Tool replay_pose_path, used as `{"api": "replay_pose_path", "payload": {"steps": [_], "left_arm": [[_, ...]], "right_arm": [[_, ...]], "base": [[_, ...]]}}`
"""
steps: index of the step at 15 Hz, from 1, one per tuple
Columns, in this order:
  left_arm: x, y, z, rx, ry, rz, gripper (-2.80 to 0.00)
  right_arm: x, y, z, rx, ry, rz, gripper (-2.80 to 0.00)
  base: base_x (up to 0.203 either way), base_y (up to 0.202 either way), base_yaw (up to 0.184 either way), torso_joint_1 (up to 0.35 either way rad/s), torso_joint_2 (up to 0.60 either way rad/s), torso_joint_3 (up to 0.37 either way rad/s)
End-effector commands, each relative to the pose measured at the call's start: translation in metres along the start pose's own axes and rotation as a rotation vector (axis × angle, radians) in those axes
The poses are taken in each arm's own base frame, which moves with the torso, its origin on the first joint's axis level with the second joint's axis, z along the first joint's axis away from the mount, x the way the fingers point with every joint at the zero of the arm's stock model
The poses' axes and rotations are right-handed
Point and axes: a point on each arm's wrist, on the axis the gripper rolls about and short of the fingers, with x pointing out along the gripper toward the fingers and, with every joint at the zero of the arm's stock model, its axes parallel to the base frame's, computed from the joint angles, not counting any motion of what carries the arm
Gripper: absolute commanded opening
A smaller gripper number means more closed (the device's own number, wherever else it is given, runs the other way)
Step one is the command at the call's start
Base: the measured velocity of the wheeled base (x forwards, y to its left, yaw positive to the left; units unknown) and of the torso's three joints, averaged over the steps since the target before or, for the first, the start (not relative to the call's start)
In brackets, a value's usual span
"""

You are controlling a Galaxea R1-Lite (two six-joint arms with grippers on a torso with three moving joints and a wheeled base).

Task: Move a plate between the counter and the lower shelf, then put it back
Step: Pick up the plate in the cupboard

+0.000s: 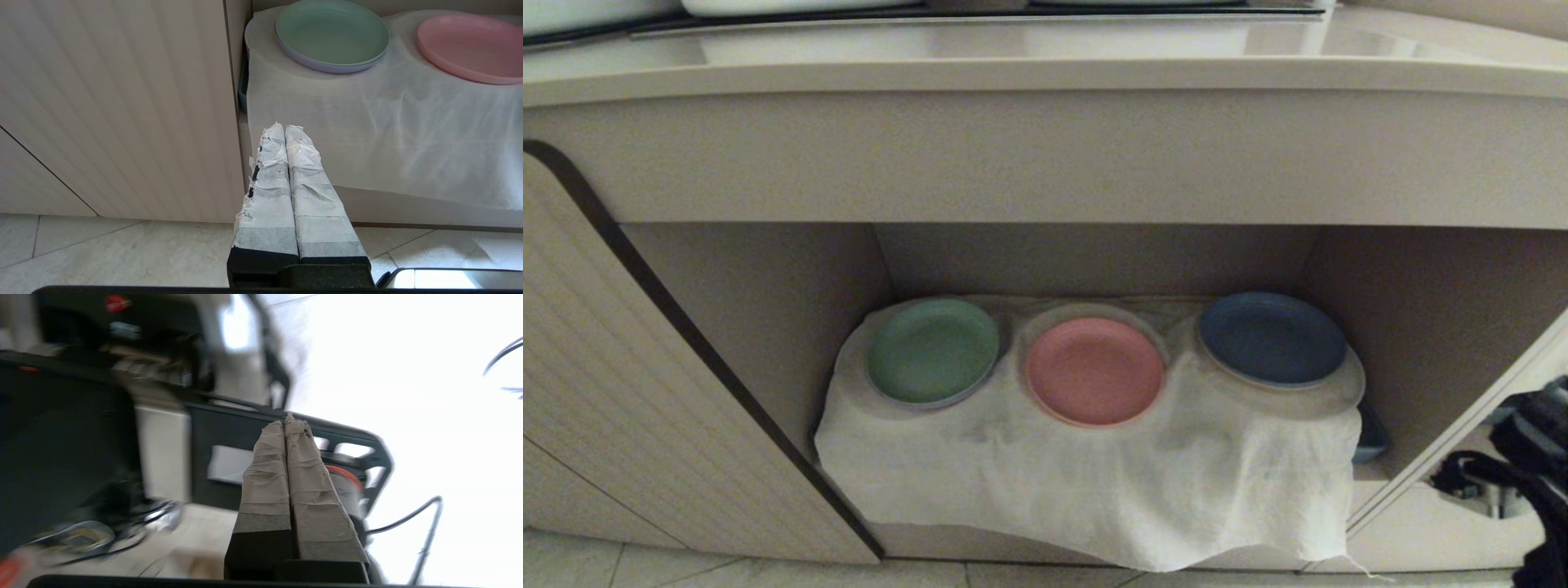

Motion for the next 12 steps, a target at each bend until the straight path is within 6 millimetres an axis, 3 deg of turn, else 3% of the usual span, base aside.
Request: {"api": "replay_pose_path", "payload": {"steps": [1,6,12], "left_arm": [[0.000,0.000,0.000,-0.002,0.000,0.000,-2.80],[0.000,0.000,0.000,-0.001,0.000,0.000,-2.80],[0.000,0.000,0.000,-0.001,0.000,0.000,-2.80]], "right_arm": [[-0.007,-0.007,-0.031,-0.013,-0.136,0.001,-2.80],[0.010,-0.019,-0.072,-0.027,-0.597,0.047,-2.80],[0.039,-0.030,-0.114,-0.013,-0.952,0.023,-2.80]], "base": [[0.000,0.000,0.000,0.000,0.00,0.000],[0.000,0.000,0.000,0.000,0.00,0.000],[0.000,0.000,0.000,0.000,0.00,0.000]]}}
